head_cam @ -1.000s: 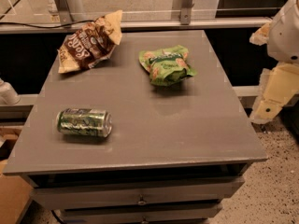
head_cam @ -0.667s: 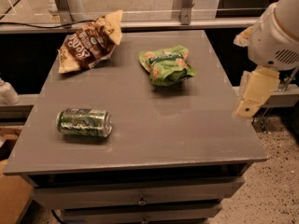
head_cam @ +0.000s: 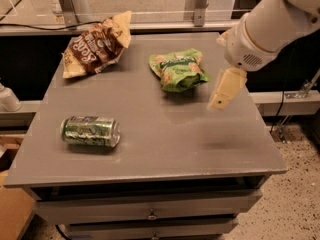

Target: Pick green rice chip bag

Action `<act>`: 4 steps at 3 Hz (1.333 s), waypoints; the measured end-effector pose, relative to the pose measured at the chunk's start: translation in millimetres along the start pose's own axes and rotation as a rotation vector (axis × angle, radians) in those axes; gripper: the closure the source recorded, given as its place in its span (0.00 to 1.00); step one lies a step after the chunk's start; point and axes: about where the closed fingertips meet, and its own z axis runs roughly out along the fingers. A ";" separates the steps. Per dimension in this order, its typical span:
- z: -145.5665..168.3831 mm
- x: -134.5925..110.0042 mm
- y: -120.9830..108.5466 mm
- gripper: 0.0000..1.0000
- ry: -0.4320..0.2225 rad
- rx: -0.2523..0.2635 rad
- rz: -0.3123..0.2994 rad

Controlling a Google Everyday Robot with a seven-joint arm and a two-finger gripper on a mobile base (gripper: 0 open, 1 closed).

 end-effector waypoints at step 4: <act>87.4 -64.2 -24.1 0.40 -0.077 -0.070 -0.050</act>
Offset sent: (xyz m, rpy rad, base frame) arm 0.0767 0.1077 -0.0196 0.1550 0.0160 0.1008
